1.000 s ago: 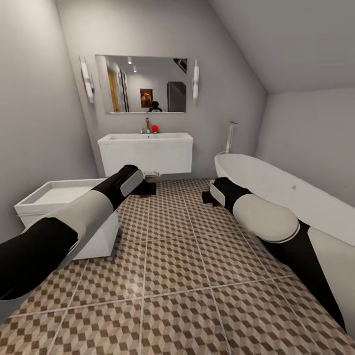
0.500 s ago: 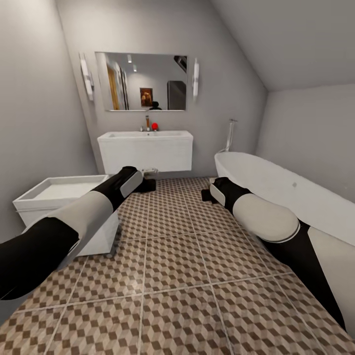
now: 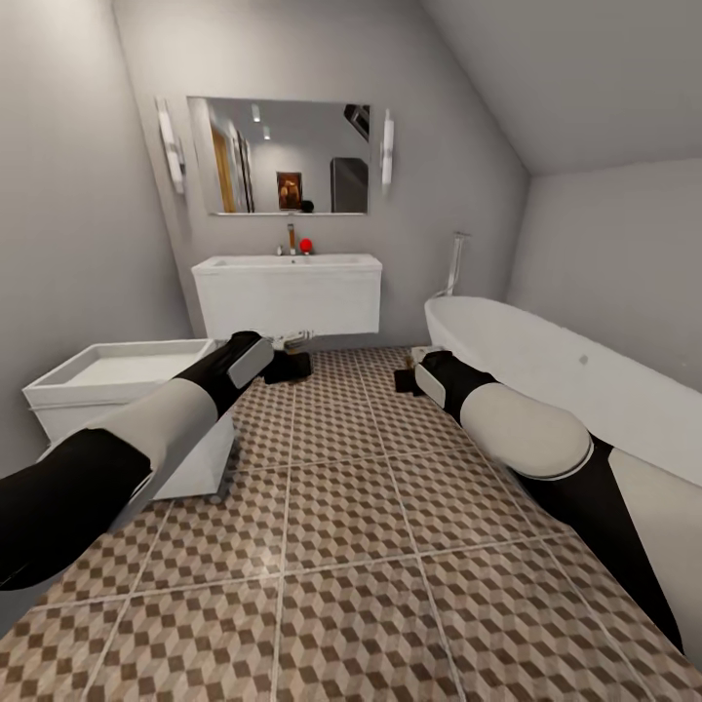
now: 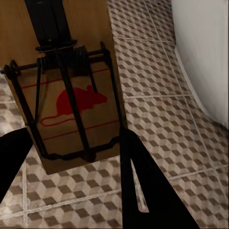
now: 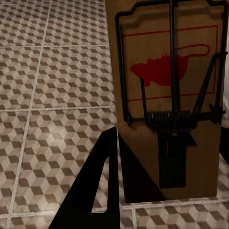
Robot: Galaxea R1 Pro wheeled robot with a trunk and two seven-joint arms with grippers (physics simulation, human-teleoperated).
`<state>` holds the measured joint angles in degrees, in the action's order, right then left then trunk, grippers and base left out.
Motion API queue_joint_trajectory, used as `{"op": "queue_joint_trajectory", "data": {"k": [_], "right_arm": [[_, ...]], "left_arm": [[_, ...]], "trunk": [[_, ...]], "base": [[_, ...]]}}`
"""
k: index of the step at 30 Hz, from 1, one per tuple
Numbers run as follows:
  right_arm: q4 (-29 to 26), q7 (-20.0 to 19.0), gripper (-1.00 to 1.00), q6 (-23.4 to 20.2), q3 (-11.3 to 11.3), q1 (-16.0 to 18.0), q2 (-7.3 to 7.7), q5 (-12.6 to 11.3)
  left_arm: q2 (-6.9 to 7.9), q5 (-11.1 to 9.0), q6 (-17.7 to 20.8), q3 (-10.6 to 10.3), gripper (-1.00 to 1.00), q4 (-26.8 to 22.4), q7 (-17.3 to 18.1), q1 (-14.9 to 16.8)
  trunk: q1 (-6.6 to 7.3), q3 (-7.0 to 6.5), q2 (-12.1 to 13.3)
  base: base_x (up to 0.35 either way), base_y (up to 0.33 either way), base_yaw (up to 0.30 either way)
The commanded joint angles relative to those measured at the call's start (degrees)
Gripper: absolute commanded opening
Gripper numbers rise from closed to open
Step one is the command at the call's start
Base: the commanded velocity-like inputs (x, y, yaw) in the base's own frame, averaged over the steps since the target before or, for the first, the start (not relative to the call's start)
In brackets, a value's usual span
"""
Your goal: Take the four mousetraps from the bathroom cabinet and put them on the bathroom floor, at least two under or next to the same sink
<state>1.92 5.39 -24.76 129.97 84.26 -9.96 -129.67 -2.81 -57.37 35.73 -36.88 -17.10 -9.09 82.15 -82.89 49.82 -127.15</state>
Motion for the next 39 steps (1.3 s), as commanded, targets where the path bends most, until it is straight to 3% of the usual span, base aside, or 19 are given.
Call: {"op": "queue_joint_trajectory", "data": {"k": [1,4,10,19,28,39], "right_arm": [[0.1,0.1,-1.0,0.1,0.5,0.0,-0.04,-0.7],[0.1,-0.1,-1.0,0.5,0.5,0.0,-0.04,-0.7],[0.1,-0.2,-1.0,0.7,0.5,0.0,-0.04,-0.7],[0.0,-0.2,-1.0,0.7,0.5,0.0,-0.04,-0.7],[0.0,-0.2,-1.0,0.7,0.5,0.0,-0.04,-0.7],[0.0,-0.2,-1.0,0.7,0.5,0.0,-0.04,-0.7]], "left_arm": [[0.57,-0.8,0.3,-0.3,-1.0,0.8,1.7,0.1],[1.33,-0.8,0.6,-0.4,-1.0,2.3,4.8,0.1],[1.57,-0.6,1.1,-0.9,-1.0,3.2,6.1,0.1],[1.33,-0.3,3.7,-1.1,-1.0,3.3,6.1,0.0],[1.29,-0.2,6.3,-1.0,-1.0,3.2,3.5,0.0],[1.24,0.1,5.1,-0.9,-1.0,3.1,3.3,0.0]], "trunk": [[-0.21,0.24,-0.4],[-0.87,0.78,-1.6],[-2.19,1.86,-4.1],[-4.17,3.47,-7.7],[-6.14,5.09,-11.3],[-8.56,7.06,-15.7]], "base": [[0.0,0.0,0.0],[0.0,0.0,0.0],[0.0,0.0,0.0],[0.0,0.0,0.0],[0.0,0.0,0.0],[0.0,0.0,0.0]]}}
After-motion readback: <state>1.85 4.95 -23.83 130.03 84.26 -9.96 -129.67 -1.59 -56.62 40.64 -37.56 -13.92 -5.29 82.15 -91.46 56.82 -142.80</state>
